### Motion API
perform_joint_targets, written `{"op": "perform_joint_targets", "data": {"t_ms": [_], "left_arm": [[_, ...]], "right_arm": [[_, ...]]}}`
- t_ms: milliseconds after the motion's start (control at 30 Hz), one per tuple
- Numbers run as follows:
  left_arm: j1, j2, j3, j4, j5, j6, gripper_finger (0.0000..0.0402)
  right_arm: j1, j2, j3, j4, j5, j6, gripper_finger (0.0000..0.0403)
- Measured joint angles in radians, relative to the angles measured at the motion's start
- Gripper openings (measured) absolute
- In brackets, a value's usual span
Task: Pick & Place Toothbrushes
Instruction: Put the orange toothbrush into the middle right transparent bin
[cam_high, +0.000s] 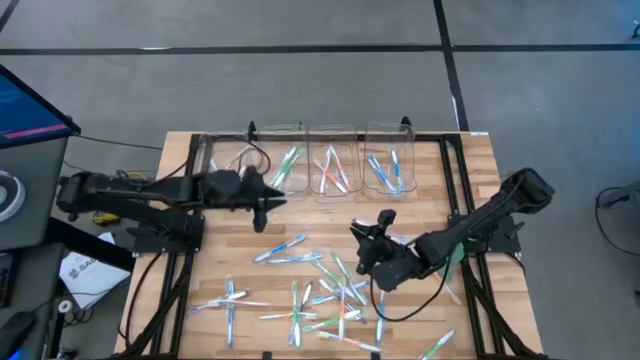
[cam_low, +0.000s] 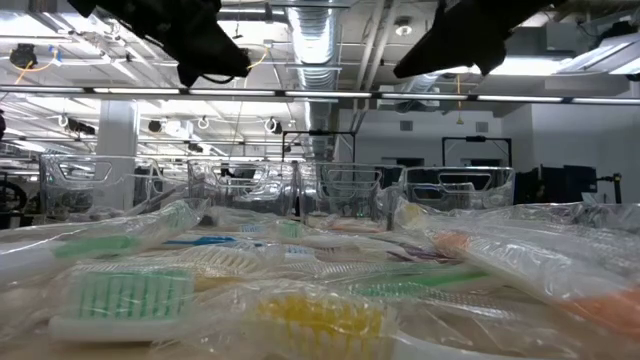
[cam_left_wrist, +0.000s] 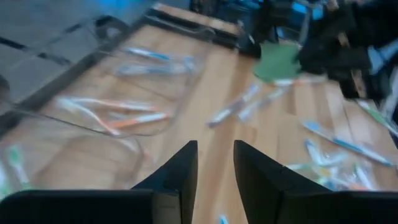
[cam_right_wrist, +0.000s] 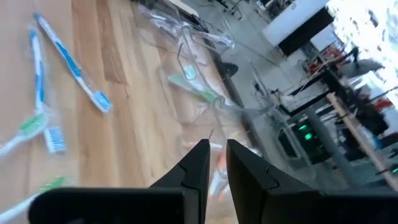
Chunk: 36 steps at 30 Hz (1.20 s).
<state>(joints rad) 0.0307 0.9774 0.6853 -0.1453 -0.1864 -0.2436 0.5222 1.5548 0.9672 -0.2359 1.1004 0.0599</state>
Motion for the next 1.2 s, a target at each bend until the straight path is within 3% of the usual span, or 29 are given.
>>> {"op": "perform_joint_targets", "data": {"t_ms": [233,533,767,1000,1067,1200], "left_arm": [[-0.053,0.068,0.000,0.013,-0.001,0.000,0.0098],[-0.053,0.154,-0.001,0.023,-0.005,0.000,0.0099],[-0.053,0.171,-0.001,0.028,-0.004,-0.002,0.0099],[-0.065,0.171,-0.001,0.026,0.000,-0.008,0.0099],[-0.075,0.171,-0.001,0.025,0.000,-0.008,0.0099],[-0.101,0.171,-0.001,0.022,0.000,-0.008,0.0099]], "right_arm": [[-0.017,-0.023,0.000,-0.107,0.001,0.038,0.0048],[-0.047,-0.033,0.002,-0.100,-0.005,0.074,0.0055],[-0.047,-0.032,0.001,-0.105,-0.194,0.099,0.0092],[-0.046,-0.032,0.001,-0.115,-0.356,0.141,0.0177],[-0.044,-0.032,0.010,-0.199,-0.377,0.223,0.0204],[-0.031,-0.032,0.079,-0.575,-0.523,0.525,0.0242]]}}
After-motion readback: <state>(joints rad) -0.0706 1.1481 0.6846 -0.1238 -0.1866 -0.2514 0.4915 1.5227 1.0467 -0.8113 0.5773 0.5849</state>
